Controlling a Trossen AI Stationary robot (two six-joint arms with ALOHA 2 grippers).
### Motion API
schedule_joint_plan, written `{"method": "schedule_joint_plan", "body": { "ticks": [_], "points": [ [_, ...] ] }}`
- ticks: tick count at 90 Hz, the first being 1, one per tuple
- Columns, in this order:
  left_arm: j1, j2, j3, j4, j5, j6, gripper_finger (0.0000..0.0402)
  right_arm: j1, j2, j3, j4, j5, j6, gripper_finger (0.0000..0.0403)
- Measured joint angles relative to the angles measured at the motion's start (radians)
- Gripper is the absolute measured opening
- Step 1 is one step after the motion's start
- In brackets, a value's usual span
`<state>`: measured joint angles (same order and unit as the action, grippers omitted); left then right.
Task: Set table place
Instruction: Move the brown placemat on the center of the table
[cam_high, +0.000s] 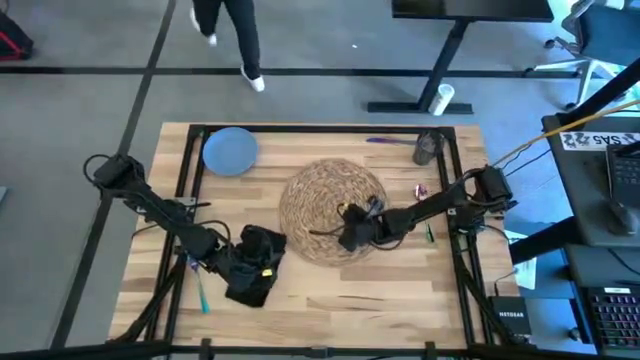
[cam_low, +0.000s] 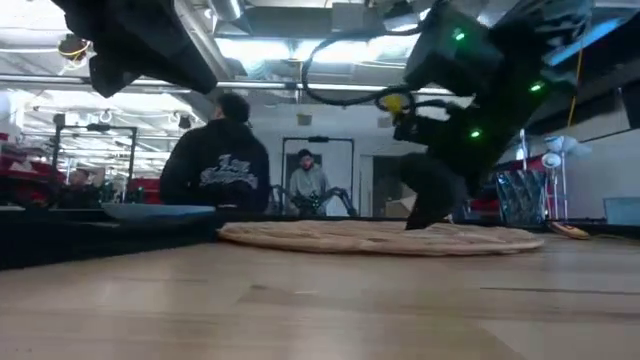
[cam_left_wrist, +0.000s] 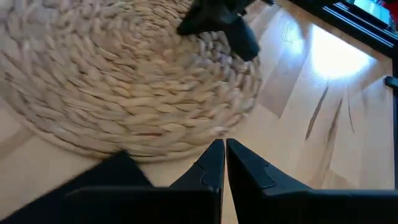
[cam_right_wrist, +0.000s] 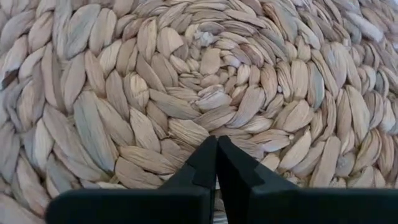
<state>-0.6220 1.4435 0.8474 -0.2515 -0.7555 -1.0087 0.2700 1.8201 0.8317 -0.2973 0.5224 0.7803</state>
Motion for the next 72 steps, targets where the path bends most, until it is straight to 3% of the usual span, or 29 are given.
{"method": "schedule_joint_plan", "body": {
  "ticks": [25,72],
  "points": [
    [0.000,0.000,0.000,-0.011,0.032,0.018,0.0000,0.078,-0.068,-0.005,-0.140,-0.033,0.127,0.0000],
    [0.051,0.026,-0.140,-0.157,0.195,-0.042,0.0000,0.148,-0.143,0.012,-0.156,-0.068,0.184,0.0000]
  ]
}}
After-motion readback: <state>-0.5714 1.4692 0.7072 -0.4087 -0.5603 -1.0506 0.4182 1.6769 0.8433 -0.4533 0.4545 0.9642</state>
